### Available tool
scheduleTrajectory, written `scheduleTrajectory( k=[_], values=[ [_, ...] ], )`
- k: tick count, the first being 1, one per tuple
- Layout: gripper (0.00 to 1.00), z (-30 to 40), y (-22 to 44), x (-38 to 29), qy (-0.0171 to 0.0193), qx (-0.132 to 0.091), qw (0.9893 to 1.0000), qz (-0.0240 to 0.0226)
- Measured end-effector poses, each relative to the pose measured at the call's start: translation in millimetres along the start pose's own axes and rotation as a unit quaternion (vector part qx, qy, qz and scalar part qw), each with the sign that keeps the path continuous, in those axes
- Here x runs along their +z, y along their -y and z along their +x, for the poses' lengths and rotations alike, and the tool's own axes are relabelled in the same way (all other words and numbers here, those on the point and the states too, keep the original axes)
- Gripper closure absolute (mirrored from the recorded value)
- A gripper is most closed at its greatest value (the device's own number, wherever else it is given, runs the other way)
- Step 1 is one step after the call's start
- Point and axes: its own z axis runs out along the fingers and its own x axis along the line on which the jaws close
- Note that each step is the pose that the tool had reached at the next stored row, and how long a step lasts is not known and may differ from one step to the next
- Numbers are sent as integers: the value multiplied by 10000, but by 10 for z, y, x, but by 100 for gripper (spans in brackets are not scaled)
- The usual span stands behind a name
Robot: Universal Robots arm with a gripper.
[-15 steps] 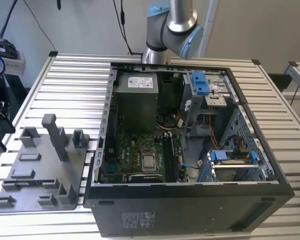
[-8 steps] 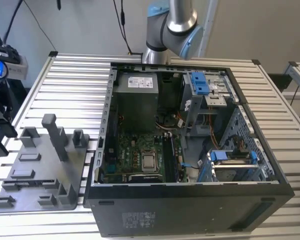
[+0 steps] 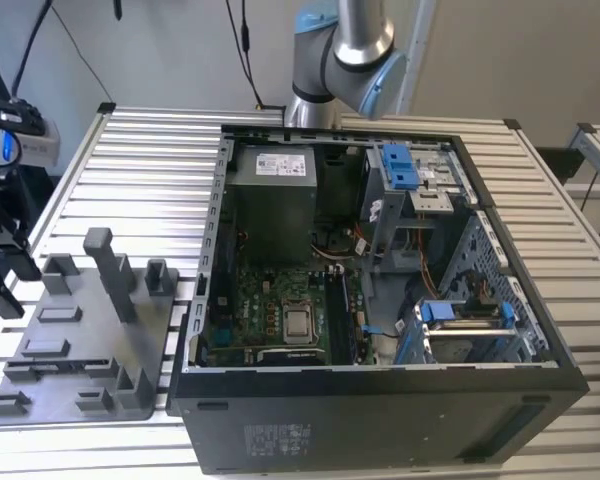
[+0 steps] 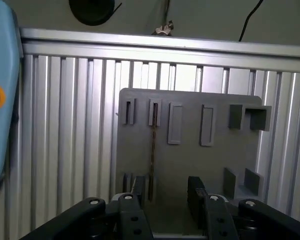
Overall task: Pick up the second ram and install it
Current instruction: 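Pick up the second ram and move it above second insertion slot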
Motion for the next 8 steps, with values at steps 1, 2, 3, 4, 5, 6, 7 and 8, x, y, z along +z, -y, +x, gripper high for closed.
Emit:
scheduleTrajectory(
  k=[1, 2, 3, 4, 5, 6, 7, 8],
  values=[
    [52, 0, 0, 12, 0, -2, 10000, -2],
    [52, 0, -1, 25, 0, -3, 10000, -4],
    [52, 0, -1, 40, 0, -4, 10000, -4],
    [52, 1, -1, 56, 0, -5, 10000, -4],
    [52, 1, -1, 72, 0, -5, 10000, -4],
    [52, 1, -1, 90, 0, -6, 10000, -4],
    [52, 2, -1, 109, 0, -8, 10000, -4],
    [52, 2, -1, 127, 0, -9, 10000, -5]
  ],
)
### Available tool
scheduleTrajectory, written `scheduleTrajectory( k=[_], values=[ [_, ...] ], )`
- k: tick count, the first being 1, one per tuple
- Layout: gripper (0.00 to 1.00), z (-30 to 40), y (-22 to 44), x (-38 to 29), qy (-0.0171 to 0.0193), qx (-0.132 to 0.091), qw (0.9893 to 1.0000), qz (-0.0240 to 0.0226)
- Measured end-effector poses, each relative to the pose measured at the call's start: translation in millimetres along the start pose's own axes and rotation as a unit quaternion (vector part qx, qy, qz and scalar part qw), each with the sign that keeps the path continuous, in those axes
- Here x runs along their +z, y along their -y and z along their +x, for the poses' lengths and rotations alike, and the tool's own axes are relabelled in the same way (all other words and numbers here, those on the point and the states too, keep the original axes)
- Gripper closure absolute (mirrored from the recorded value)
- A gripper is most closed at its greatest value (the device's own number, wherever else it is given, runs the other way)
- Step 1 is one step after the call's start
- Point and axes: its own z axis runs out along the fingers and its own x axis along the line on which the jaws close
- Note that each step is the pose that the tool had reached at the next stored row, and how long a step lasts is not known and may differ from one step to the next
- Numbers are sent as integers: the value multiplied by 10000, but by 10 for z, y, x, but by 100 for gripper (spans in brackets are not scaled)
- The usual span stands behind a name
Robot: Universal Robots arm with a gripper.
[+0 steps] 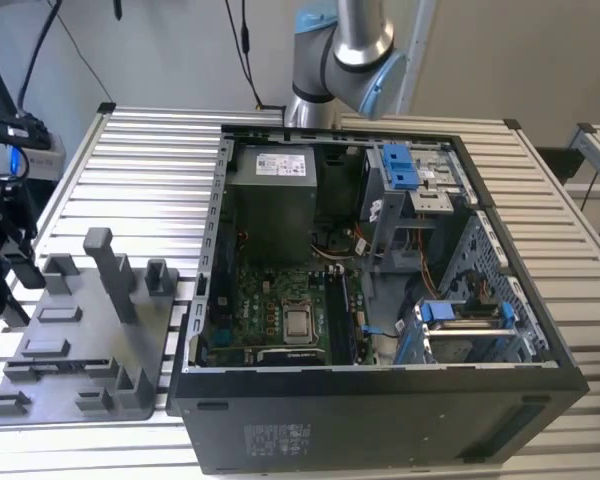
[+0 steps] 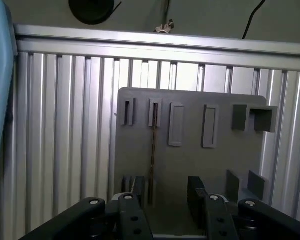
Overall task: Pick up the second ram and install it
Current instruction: 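Pick up the second ram and move it above second insertion slot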
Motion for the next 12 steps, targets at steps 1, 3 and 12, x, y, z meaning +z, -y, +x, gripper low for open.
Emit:
scheduleTrajectory(
  k=[1, 3, 12],
  values=[
    [52, 0, 0, 18, 0, -1, 10000, 0],
    [52, 1, 0, 54, 0, -4, 10000, 0],
    [52, 2, -2, 207, -12, -16, 10000, -1]
  ],
)
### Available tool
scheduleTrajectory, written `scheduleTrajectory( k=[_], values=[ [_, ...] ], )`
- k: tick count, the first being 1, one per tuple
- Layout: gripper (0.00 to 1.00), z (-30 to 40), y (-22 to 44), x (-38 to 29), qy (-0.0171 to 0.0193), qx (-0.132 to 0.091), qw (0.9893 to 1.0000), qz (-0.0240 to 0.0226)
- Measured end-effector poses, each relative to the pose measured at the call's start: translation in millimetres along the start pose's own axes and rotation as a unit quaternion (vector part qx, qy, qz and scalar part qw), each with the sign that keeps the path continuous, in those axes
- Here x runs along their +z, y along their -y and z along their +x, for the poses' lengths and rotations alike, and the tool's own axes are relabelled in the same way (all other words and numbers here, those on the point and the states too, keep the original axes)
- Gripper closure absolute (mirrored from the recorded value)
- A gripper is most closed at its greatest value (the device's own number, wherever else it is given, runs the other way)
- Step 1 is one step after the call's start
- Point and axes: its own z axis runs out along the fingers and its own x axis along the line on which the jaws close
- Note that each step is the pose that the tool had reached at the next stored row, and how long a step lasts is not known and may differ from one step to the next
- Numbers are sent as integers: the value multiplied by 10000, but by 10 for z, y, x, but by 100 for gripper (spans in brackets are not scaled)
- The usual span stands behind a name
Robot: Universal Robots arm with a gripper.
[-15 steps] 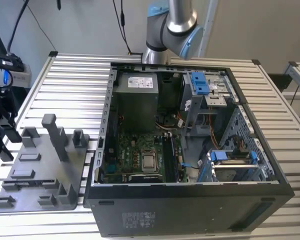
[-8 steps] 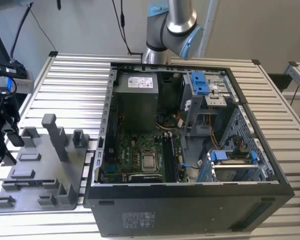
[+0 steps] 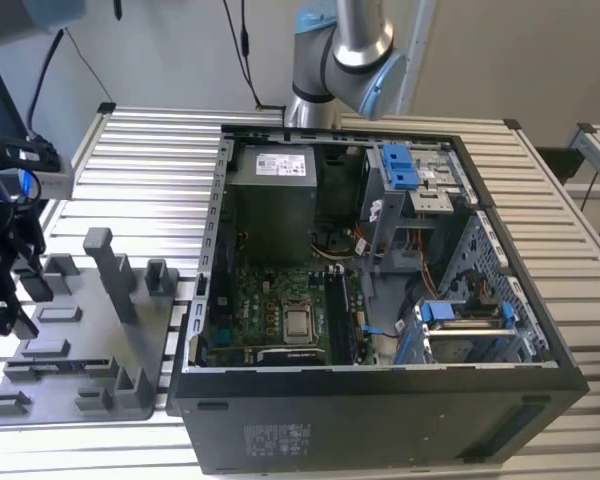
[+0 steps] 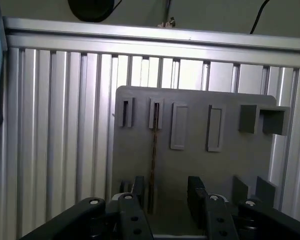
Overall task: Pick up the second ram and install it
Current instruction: 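Pick up the second ram and move it above second insertion slot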
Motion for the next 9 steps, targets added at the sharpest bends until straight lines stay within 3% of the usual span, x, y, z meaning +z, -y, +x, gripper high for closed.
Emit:
scheduleTrajectory(
  k=[9],
  values=[
    [52, 2, -1, 132, 0, -24, 10000, -1]
  ],
)
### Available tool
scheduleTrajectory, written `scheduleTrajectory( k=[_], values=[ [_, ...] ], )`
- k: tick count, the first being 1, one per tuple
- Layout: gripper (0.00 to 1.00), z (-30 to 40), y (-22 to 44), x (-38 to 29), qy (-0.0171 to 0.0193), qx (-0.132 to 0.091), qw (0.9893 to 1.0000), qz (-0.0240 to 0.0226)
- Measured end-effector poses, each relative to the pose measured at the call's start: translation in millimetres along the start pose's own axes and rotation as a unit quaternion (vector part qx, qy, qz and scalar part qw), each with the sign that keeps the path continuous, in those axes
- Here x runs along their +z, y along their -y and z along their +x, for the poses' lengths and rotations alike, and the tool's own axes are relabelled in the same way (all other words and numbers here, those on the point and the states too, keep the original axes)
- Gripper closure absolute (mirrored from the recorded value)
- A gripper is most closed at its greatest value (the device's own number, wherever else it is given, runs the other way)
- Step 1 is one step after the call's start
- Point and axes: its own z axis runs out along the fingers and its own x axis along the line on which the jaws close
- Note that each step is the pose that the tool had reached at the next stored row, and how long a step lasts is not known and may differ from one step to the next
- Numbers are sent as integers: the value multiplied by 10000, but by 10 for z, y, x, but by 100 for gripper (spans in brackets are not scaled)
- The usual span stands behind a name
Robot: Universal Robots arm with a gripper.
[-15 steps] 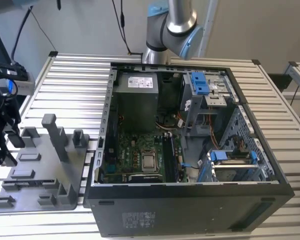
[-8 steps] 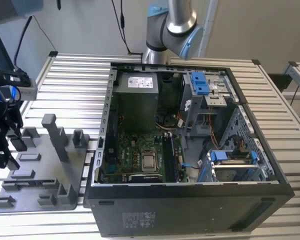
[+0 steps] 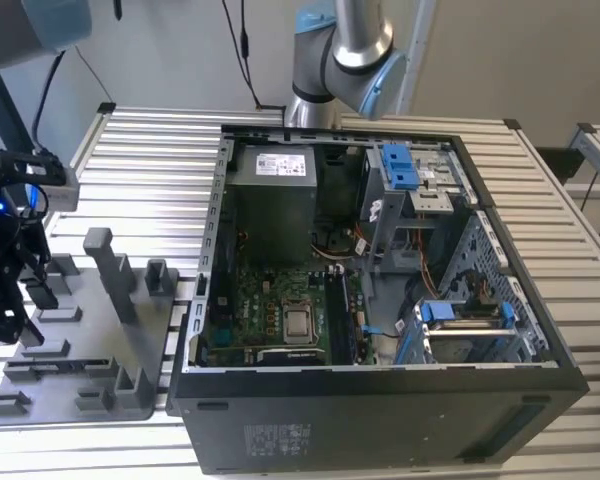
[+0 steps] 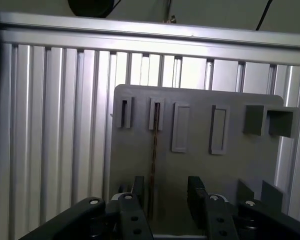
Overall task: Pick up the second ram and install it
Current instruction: 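Pick up the second ram and move it above second insertion slot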
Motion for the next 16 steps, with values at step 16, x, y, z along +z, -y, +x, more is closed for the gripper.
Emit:
scheduleTrajectory(
  k=[16],
  values=[
    [52, 1, -39, 257, -8, -3, 10000, -1]
  ],
)
